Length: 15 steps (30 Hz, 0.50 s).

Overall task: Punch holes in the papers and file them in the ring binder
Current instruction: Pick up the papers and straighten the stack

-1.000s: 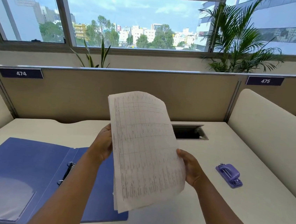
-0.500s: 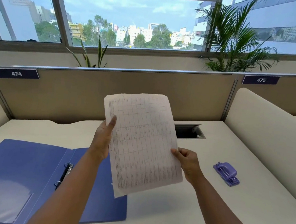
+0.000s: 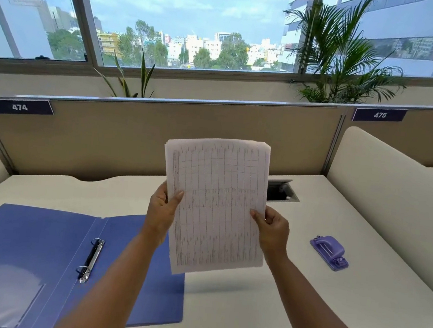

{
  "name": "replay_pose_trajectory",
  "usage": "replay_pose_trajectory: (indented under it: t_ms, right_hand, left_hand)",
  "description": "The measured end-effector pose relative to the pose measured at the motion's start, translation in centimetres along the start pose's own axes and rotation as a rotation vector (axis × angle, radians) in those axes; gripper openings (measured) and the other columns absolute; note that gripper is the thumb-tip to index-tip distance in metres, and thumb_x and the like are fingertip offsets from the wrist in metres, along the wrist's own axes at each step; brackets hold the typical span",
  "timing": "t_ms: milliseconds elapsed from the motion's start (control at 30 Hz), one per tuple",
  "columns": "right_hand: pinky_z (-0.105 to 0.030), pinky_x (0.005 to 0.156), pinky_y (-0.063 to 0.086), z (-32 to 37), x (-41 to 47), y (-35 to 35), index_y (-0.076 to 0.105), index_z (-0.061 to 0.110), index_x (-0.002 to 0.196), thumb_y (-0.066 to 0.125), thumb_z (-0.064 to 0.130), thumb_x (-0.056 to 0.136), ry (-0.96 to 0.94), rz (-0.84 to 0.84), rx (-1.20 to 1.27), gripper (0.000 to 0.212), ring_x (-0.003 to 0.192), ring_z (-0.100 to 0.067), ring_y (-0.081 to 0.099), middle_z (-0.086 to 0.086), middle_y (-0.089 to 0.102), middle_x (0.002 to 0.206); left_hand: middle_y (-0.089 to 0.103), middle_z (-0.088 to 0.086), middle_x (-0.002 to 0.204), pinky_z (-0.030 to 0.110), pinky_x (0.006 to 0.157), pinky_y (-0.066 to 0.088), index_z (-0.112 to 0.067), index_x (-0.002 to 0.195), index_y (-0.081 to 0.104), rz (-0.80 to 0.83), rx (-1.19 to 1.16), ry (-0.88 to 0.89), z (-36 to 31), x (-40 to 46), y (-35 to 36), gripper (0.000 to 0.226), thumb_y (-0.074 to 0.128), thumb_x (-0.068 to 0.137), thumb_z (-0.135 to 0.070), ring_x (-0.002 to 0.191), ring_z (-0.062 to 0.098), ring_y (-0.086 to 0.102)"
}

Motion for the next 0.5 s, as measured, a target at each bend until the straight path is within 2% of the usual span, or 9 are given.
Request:
replay_pose_trajectory:
  t_ms: [100,200,267,333,433,500]
  right_hand:
    - [-0.012,0.059,0.052,-1.6,-1.2,-0.2,0.064,0.010,0.085,0.060,0.018,0.088,-0.007,-0.133,-0.109,0.010,0.071,-0.020,0.064,-0.001,0.066,0.082]
    - [-0.005,0.049,0.047,-2.6,-1.6,0.2,0.065,0.004,0.090,0.065,0.014,0.084,0.031,-0.074,-0.141,0.011,0.074,-0.022,0.060,-0.004,0.064,0.081]
    - [-0.003,0.045,0.045,-3.0,-1.5,-0.1,0.062,0.006,0.084,0.067,0.012,0.082,0.071,-0.062,-0.162,0.009,0.073,-0.023,0.059,-0.003,0.062,0.076]
    - [-0.002,0.045,0.046,-2.8,-1.2,-0.3,0.059,0.007,0.079,0.067,0.013,0.082,0.066,-0.067,-0.173,0.010,0.072,-0.024,0.059,-0.003,0.062,0.075]
    - [-0.003,0.051,0.048,-1.8,-0.6,-0.5,0.061,0.008,0.082,0.065,0.014,0.083,0.004,-0.087,-0.189,0.008,0.075,-0.027,0.062,-0.007,0.064,0.084]
    - [-0.004,0.052,0.049,-1.4,-0.3,-0.6,0.061,0.008,0.084,0.065,0.014,0.084,-0.020,-0.095,-0.194,0.007,0.076,-0.029,0.062,-0.007,0.064,0.087]
  left_hand:
    - [0.063,0.006,0.109,0.021,0.070,0.058,-0.015,0.113,0.054,0.022,0.020,-0.041,2.1,-0.9,1.4,0.024,0.043,0.095,-0.003,0.095,0.018,0.063]
    - [0.064,0.005,0.097,0.030,0.075,0.055,-0.017,0.100,0.057,-0.017,0.026,-0.102,3.8,-1.5,1.9,0.021,0.041,0.096,-0.004,0.095,0.025,0.060]
    - [0.063,0.006,0.095,0.033,0.076,0.054,-0.017,0.097,0.058,-0.030,0.055,-0.102,4.0,-1.5,1.9,0.020,0.041,0.096,-0.005,0.091,0.024,0.060]
    - [0.064,0.005,0.094,0.030,0.073,0.056,-0.018,0.094,0.059,-0.027,0.070,-0.078,3.5,-1.3,1.9,0.018,0.044,0.095,-0.007,0.088,0.019,0.063]
    - [0.065,0.001,0.089,0.022,0.066,0.057,-0.019,0.087,0.060,-0.042,0.116,-0.017,2.5,-0.6,2.0,0.017,0.049,0.092,-0.008,0.083,0.016,0.064]
    - [0.065,0.000,0.089,0.019,0.062,0.057,-0.015,0.091,0.060,-0.051,0.107,-0.007,2.3,-0.2,2.0,0.013,0.049,0.093,-0.008,0.083,0.015,0.064]
Point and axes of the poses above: each hand's wrist, its own x-axis towards the middle knuckle, its own y-axis out of the palm, z = x × y, the point moved 6 cm from there along x, towards the middle knuckle
